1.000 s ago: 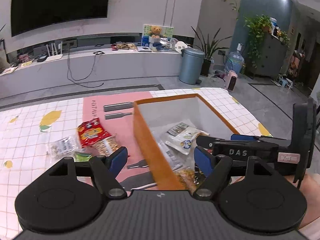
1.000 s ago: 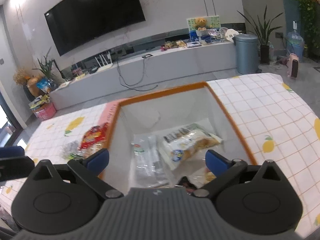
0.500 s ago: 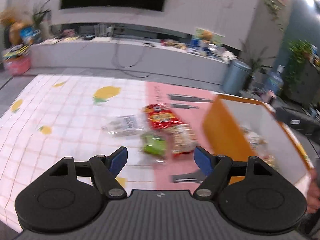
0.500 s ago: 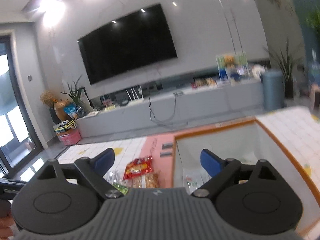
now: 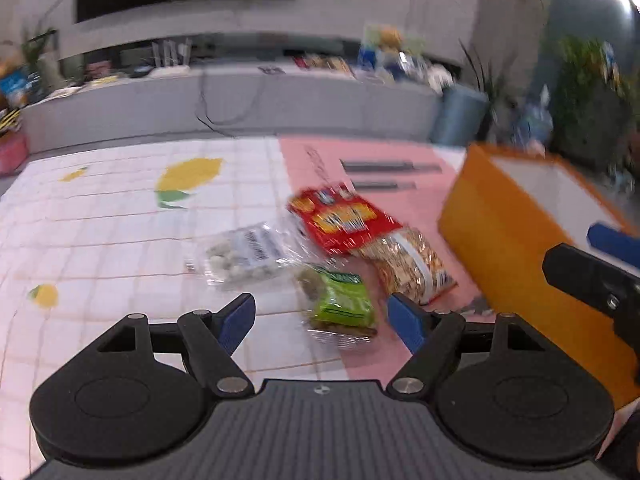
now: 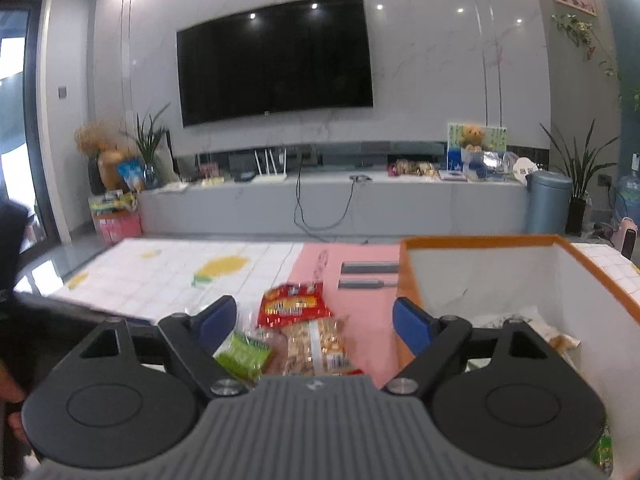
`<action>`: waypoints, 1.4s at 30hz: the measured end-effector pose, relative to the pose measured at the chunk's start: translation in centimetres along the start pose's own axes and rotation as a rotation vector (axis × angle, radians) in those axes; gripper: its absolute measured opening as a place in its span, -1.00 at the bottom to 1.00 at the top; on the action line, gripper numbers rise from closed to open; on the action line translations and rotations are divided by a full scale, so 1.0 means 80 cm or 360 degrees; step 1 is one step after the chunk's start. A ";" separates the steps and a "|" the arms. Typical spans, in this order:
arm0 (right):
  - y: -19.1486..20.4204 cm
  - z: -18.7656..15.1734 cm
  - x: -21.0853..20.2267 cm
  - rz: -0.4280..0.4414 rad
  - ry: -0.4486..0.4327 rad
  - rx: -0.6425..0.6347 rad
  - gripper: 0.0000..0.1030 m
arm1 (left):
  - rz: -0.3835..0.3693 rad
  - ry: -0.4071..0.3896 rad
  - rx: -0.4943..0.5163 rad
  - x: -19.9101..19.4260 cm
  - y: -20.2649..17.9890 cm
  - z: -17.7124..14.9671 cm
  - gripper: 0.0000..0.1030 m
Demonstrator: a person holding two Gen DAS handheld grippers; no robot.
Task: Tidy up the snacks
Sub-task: 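Move both tools back from the box toward the remaining snacks, then grasp the green raisin pack with the left tool while the right tool grasps the nut bag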
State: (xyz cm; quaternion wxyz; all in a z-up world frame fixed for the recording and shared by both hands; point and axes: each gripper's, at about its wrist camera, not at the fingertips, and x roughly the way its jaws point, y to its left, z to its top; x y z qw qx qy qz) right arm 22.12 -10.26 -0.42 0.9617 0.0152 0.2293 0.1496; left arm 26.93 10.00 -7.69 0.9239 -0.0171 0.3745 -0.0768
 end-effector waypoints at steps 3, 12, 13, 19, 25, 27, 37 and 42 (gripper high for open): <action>-0.001 -0.004 0.006 0.0013 0.0073 -0.0044 0.62 | 0.0006 0.0047 0.0008 0.028 -0.011 0.004 0.72; -0.014 -0.010 0.009 0.0040 0.0116 -0.0006 0.62 | 0.0066 0.0231 -0.0014 0.083 -0.018 0.006 0.62; -0.014 -0.011 0.009 0.0044 0.0120 -0.0007 0.62 | 0.0080 0.0246 -0.0020 0.088 -0.017 0.004 0.58; -0.010 -0.016 0.012 0.0040 0.0148 -0.0021 0.62 | 0.0063 0.0199 0.0021 0.082 -0.020 -0.007 0.23; -0.002 -0.021 0.022 0.0061 0.0164 -0.0028 0.62 | 0.0095 0.0169 0.0044 0.067 -0.009 -0.017 0.11; 0.002 -0.024 0.029 0.0055 0.0180 -0.0032 0.63 | 0.0090 0.0171 0.0024 0.061 0.003 -0.021 0.10; 0.038 -0.023 0.078 -0.0011 0.0072 -0.0154 0.65 | 0.0078 0.0157 -0.0037 0.037 0.050 -0.037 0.10; 0.051 -0.033 0.138 -0.0174 0.0246 -0.0177 0.65 | 0.0081 0.0158 -0.0031 0.037 0.053 -0.035 0.10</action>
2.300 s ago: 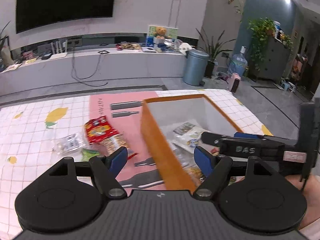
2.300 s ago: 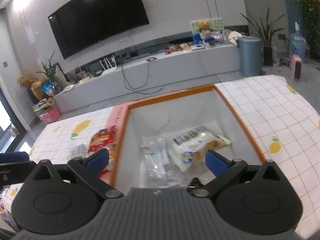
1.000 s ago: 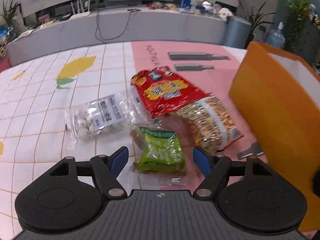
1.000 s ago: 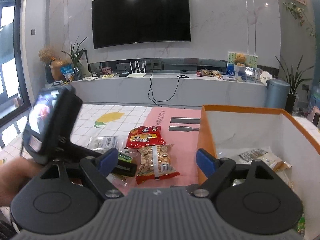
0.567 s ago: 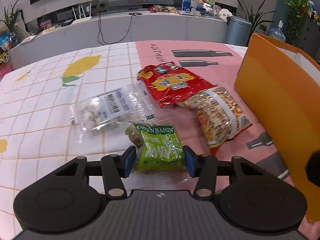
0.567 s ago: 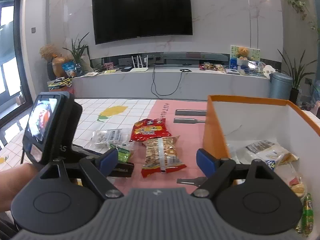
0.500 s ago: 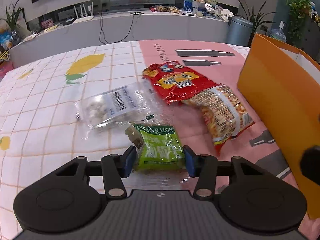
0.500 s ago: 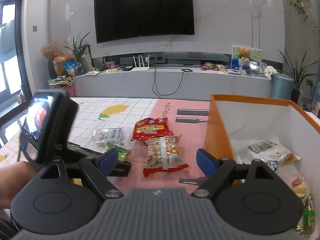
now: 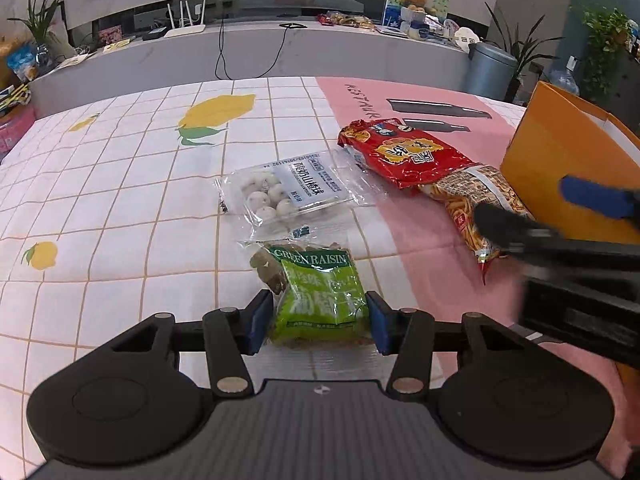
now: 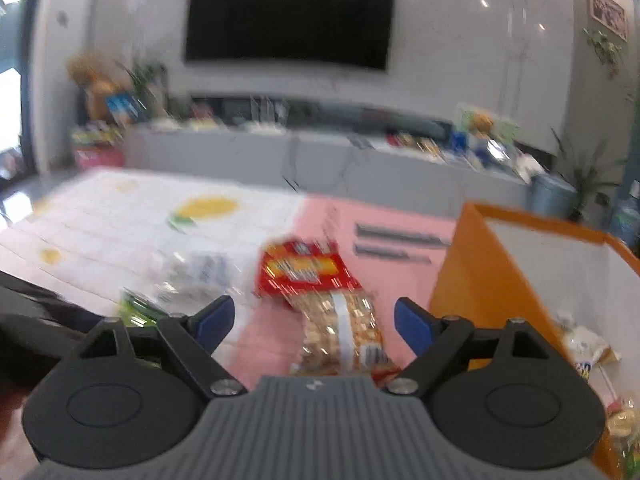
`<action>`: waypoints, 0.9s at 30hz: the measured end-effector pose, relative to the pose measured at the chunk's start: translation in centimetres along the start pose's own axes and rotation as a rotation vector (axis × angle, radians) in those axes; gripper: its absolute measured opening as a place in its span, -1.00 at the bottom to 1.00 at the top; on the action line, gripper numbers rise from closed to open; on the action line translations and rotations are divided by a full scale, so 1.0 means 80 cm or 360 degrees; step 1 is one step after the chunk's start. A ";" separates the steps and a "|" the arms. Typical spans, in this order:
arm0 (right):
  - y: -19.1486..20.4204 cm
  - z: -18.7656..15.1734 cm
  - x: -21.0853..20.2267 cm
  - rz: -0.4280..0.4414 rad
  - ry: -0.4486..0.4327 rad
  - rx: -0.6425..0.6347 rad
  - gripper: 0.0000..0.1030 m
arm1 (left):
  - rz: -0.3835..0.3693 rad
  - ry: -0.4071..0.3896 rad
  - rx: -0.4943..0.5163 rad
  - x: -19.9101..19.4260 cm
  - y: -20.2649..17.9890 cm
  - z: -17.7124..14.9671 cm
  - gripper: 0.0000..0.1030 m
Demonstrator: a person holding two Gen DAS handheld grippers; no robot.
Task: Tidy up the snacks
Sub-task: 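Grasp the green raisin pack with the left tool while the right tool grasps the nut bag, then carry the nut bag over the box and release it with the right tool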
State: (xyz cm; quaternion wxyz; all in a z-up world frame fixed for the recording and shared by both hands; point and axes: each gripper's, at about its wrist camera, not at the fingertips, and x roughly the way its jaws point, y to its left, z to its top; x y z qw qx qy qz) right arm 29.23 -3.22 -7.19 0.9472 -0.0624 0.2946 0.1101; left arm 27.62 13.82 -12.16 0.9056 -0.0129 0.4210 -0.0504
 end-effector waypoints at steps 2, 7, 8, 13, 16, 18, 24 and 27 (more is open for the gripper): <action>-0.004 -0.002 0.019 -0.0007 0.0039 0.0081 0.65 | -0.0008 -0.0010 0.0018 -0.001 0.001 -0.002 0.09; -0.004 -0.008 0.052 -0.0064 0.0067 0.0058 0.66 | -0.0017 -0.0022 0.0020 -0.001 0.002 -0.004 0.09; -0.006 -0.010 0.055 -0.0052 0.0071 0.0061 0.66 | -0.0015 -0.0021 0.0017 -0.001 0.001 -0.003 0.09; -0.010 -0.018 0.062 -0.0073 0.0082 0.0070 0.08 | -0.0022 -0.0025 0.0004 0.000 0.003 -0.002 0.09; -0.013 -0.018 0.060 -0.0046 0.0074 0.0071 0.01 | 0.0000 -0.0044 0.0010 0.000 0.002 -0.004 0.09; -0.014 -0.019 0.055 -0.0033 0.0065 0.0056 -0.05 | 0.0008 -0.0052 0.0000 -0.001 0.001 -0.005 0.09; -0.015 -0.018 0.028 0.0017 0.0023 0.0071 -0.10 | 0.0027 -0.0025 -0.0036 -0.008 -0.005 -0.009 0.09; -0.015 -0.017 0.003 0.0062 -0.0025 0.0093 -0.11 | 0.0025 -0.0011 -0.0074 -0.016 -0.010 -0.014 0.09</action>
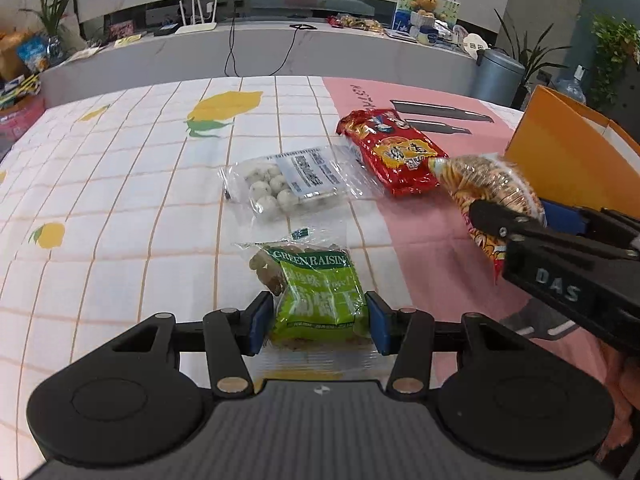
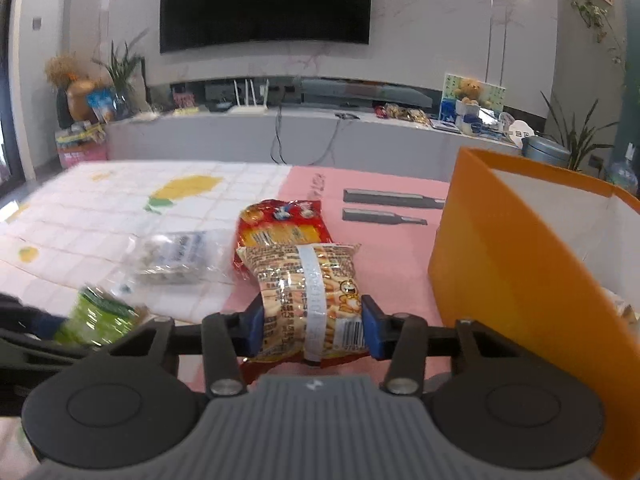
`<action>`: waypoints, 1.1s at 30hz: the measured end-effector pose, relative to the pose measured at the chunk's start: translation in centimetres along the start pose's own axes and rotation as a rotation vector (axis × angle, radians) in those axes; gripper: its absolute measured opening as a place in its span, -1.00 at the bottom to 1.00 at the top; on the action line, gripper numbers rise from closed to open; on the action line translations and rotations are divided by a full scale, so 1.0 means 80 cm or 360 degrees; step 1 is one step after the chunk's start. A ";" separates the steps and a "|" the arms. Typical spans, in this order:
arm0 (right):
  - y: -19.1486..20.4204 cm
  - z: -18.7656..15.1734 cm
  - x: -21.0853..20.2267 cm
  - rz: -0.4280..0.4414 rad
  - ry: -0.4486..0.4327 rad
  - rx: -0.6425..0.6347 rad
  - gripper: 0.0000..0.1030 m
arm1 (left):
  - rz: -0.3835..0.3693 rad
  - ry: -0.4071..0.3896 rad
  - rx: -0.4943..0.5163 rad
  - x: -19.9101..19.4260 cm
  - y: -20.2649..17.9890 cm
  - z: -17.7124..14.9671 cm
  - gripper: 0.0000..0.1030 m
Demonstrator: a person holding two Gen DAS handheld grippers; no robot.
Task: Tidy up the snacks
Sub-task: 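Carry the nut bag over the box and release it with the right tool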
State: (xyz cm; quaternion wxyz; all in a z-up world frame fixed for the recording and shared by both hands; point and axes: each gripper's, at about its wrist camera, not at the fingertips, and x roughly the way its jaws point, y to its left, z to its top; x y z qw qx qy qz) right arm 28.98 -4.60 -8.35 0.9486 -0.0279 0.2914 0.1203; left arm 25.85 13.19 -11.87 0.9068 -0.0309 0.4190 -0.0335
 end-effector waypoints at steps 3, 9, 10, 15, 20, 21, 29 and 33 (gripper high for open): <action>0.004 0.006 -0.026 0.0043 -0.0054 -0.0021 -0.11 | 0.0009 -0.0011 -0.0031 -0.010 -0.007 -0.007 0.09; -0.003 0.020 -0.080 0.0153 -0.0150 0.0001 -0.11 | 0.0053 -0.0201 -0.0061 -0.051 -0.026 -0.028 0.09; -0.005 0.024 -0.092 0.0169 -0.0174 -0.0012 -0.11 | 0.0040 -0.0227 -0.0067 -0.059 -0.029 -0.031 0.09; -0.031 0.038 -0.147 0.0237 -0.0258 0.0040 -0.11 | 0.0042 -0.0380 -0.0063 -0.101 -0.051 -0.031 0.09; -0.090 0.053 -0.188 0.0262 -0.0253 0.0180 -0.11 | -0.0008 -0.0509 -0.0026 -0.147 -0.079 -0.012 0.09; -0.104 0.056 -0.193 0.0261 -0.0249 0.0202 -0.11 | -0.0012 -0.0527 -0.0030 -0.153 -0.085 -0.008 0.09; -0.209 0.067 -0.180 0.0304 -0.0007 0.0368 -0.11 | -0.0117 -0.0553 -0.0075 -0.174 -0.144 0.024 0.09; -0.243 0.067 -0.133 0.0245 0.0179 0.0461 -0.11 | -0.0190 -0.0556 -0.0058 -0.163 -0.170 0.038 0.09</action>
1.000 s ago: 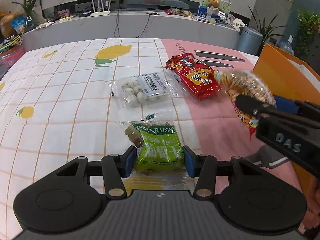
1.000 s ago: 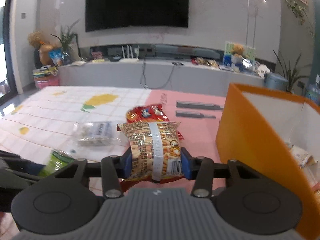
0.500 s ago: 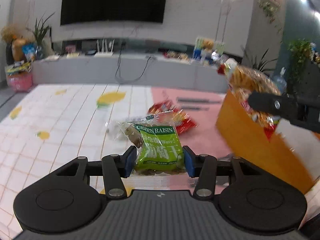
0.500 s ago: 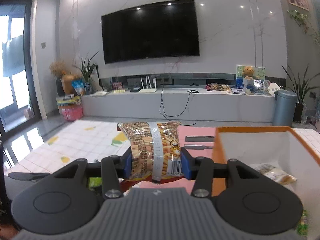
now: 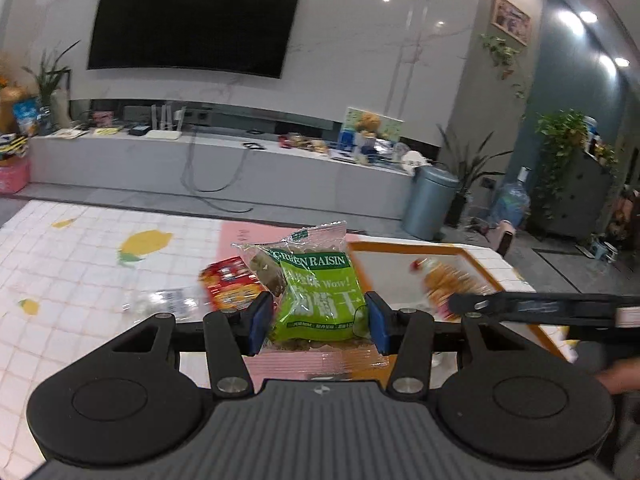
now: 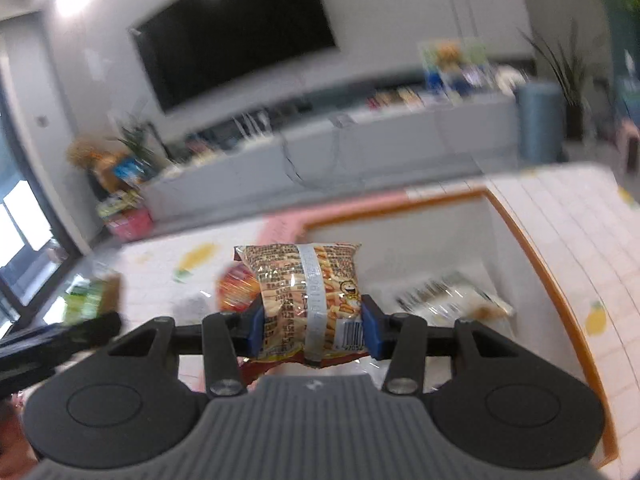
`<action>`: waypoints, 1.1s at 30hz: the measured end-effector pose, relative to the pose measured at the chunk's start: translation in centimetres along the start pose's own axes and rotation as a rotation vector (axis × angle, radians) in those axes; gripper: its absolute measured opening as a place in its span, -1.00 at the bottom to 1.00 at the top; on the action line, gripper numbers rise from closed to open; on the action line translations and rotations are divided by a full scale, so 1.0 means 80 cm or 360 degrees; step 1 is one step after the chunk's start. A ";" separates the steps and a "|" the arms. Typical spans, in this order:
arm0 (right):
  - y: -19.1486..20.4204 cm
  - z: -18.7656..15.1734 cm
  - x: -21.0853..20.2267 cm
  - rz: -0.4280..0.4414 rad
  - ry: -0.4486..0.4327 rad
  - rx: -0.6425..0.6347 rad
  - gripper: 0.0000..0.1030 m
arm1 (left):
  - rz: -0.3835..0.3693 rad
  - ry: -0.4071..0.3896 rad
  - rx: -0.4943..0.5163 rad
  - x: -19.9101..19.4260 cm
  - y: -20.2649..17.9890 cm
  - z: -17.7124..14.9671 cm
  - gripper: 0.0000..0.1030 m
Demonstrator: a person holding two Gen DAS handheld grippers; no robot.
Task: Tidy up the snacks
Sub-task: 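Carry the nut bag over the box and release it with the right tool, then lower the green raisin pack into the box and open the left tool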
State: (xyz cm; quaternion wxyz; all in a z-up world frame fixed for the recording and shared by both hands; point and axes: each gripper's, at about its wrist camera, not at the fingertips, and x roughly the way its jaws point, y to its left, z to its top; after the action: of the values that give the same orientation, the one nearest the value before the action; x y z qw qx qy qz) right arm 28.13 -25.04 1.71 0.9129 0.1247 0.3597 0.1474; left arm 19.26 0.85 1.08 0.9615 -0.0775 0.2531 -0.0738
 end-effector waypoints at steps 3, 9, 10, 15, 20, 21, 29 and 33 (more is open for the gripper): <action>-0.018 0.004 0.034 0.0046 0.0183 0.0060 -0.11 | -0.0034 0.0022 0.0019 0.018 -0.017 0.003 0.09; -0.022 -0.008 0.068 0.0010 0.0369 0.0070 -0.10 | -0.0107 0.0068 -0.0002 0.041 -0.028 0.002 0.09; -0.025 -0.011 0.072 0.0004 0.0388 0.0077 -0.10 | -0.0112 0.0072 -0.0004 0.042 -0.030 0.000 0.09; -0.029 -0.016 0.078 0.0001 0.0413 0.0132 -0.09 | -0.0141 0.0075 -0.0005 0.043 -0.030 -0.004 0.09; -0.028 -0.012 0.067 0.0040 0.0381 0.0164 0.36 | -0.0130 0.0103 -0.0024 0.041 -0.031 -0.005 0.09; -0.027 -0.010 0.062 0.0053 0.0352 0.0151 0.39 | -0.0123 0.0105 -0.0033 0.040 -0.032 -0.004 0.09; -0.048 0.013 -0.035 -0.0046 -0.0097 0.0191 0.55 | -0.0169 0.0088 -0.0002 0.041 -0.066 0.008 0.09; -0.078 0.017 -0.082 -0.0095 -0.0276 0.0242 0.57 | -0.0237 0.0154 -0.0071 0.066 -0.087 0.014 0.09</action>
State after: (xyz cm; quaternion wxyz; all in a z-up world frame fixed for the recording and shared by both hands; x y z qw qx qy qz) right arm 25.63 -33.32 4.65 0.9325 0.1951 0.2930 0.0810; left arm 23.66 -6.79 0.79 0.9380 -0.1139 0.2944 -0.1430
